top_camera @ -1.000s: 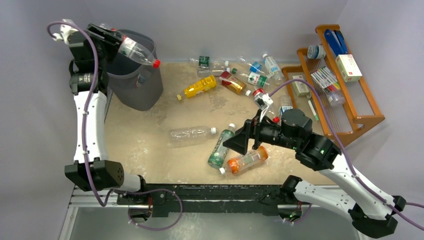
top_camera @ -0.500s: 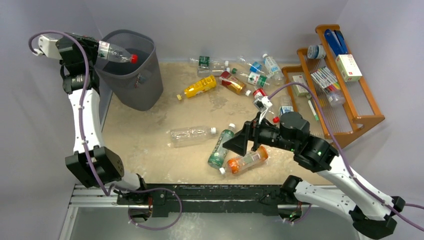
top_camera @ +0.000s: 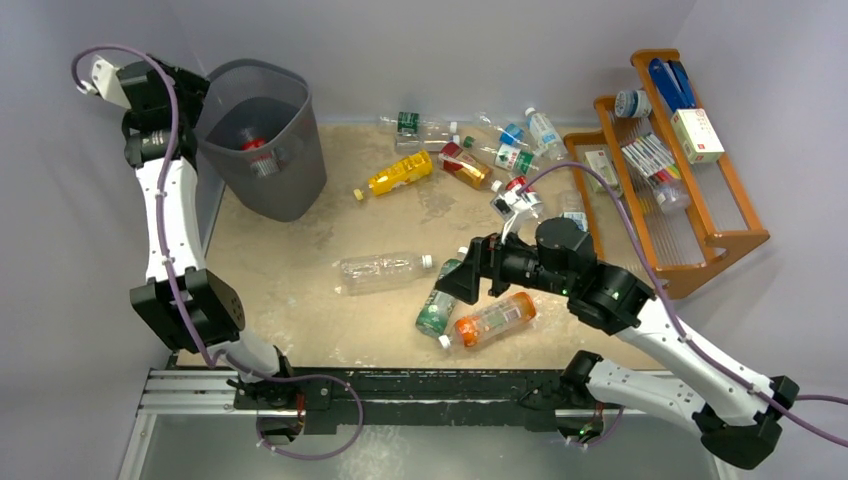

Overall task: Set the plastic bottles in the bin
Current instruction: Place the plastic bottle in the trash bin, then pick up the plastic bottle at the center of the board.

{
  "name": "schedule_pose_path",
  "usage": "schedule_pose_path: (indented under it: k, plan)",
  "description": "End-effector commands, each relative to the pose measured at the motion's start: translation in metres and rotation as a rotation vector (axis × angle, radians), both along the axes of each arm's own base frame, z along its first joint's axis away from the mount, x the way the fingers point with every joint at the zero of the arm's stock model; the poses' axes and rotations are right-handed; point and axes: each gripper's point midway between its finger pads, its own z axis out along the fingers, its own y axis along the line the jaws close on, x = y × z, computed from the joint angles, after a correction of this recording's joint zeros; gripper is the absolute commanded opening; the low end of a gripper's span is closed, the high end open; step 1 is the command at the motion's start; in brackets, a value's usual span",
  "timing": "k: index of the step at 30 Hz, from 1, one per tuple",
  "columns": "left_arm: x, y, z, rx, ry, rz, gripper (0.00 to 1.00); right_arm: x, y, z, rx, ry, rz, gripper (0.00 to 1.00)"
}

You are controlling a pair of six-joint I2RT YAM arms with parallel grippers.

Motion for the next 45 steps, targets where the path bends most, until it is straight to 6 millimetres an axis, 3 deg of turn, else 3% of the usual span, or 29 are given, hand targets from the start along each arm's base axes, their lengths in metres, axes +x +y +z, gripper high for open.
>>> schedule_pose_path:
  k: [1,4,8,9,10,13,16,18,22,26,30,34,38,45]
  plan:
    - [-0.049,-0.028,0.108,0.129,-0.175,-0.08,0.82,0.023,-0.021,-0.008,-0.084,0.017,-0.186,1.0]
    - [-0.079,-0.052,0.138,0.171,-0.204,-0.164,0.83,0.035,-0.043,-0.024,-0.146,0.053,-0.338,1.0]
    - [-0.119,-0.105,0.132,0.13,-0.19,-0.383,0.83,0.043,-0.067,-0.031,-0.115,0.09,-0.517,0.95]
    - [-0.127,-0.119,0.124,0.104,-0.196,-0.437,0.84,0.043,-0.071,-0.037,-0.116,0.091,-0.534,0.94]
    - [-0.136,-0.132,0.116,0.081,-0.2,-0.487,0.84,0.044,-0.074,-0.035,-0.1,0.091,-0.56,0.99]
    - [-0.166,-0.164,0.091,0.051,-0.195,-0.587,0.84,0.048,-0.081,-0.026,-0.045,0.119,-0.638,1.0]
    - [-0.187,-0.179,0.057,0.048,-0.132,-0.623,0.85,0.057,-0.065,-0.014,-0.03,0.122,-0.616,1.0]
    - [-0.195,-0.187,0.035,0.037,-0.093,-0.645,0.85,0.065,-0.044,-0.019,-0.052,0.139,-0.565,1.0]
    - [-0.199,-0.2,-0.003,0.021,-0.007,-0.709,0.86,0.088,-0.002,-0.048,-0.103,0.239,-0.474,1.0]
    - [-0.198,-0.208,-0.035,0.057,0.109,-0.748,0.86,0.109,-0.008,-0.068,-0.113,0.335,-0.523,1.0]
    - [-0.198,-0.215,-0.061,0.079,0.169,-0.768,0.87,0.113,-0.018,-0.092,-0.151,0.413,-0.559,1.0]
    - [-0.196,-0.244,-0.09,0.094,0.217,-0.837,0.87,0.114,-0.022,-0.115,-0.199,0.461,-0.582,1.0]
    - [-0.199,-0.286,-0.118,0.197,0.304,-0.892,0.87,0.115,-0.023,-0.141,-0.221,0.524,-0.569,0.97]
    - [-0.221,-0.342,-0.123,0.203,0.252,-0.987,0.88,0.122,-0.027,-0.165,-0.27,0.583,-0.596,0.94]
